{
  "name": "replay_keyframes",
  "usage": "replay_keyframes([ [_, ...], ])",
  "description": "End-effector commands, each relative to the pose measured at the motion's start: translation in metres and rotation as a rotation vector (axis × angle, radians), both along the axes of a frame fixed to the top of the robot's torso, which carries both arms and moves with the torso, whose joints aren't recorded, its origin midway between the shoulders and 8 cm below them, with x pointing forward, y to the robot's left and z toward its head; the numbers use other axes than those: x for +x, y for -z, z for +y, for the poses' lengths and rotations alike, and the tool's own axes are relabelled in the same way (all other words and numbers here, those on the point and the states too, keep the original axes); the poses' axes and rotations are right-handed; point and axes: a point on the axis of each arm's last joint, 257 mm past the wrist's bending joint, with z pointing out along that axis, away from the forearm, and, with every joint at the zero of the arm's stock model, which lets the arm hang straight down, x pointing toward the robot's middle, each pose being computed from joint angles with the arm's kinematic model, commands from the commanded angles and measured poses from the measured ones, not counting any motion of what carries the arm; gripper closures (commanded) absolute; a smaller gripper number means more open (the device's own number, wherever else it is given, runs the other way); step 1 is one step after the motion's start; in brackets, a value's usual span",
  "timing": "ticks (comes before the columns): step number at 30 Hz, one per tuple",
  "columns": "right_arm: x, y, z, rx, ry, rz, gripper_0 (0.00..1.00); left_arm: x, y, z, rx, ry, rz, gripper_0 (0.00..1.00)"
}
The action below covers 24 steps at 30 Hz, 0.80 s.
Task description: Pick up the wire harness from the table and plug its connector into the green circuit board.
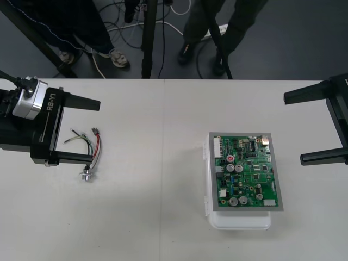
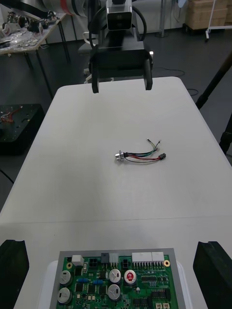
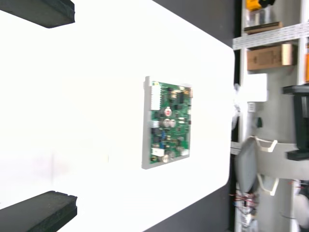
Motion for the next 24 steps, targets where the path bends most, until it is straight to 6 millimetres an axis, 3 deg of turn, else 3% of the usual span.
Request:
replay_keyframes([
  [1,-0.001,-0.005,-0.007,-0.038,0.019,-0.008,0.0,-0.001,-0.005,0.0,0.023,-0.074,0.131,0.0],
  [14,-0.001,-0.005,-0.007,-0.038,0.019,-0.008,0.0,-0.021,0.021,0.021,0.264,-0.224,0.326,0.0],
  [24,-0.001,-0.005,-0.007,-0.038,0.019,-0.008,0.0,-0.036,0.059,0.037,0.419,-0.416,0.465,0.0],
])
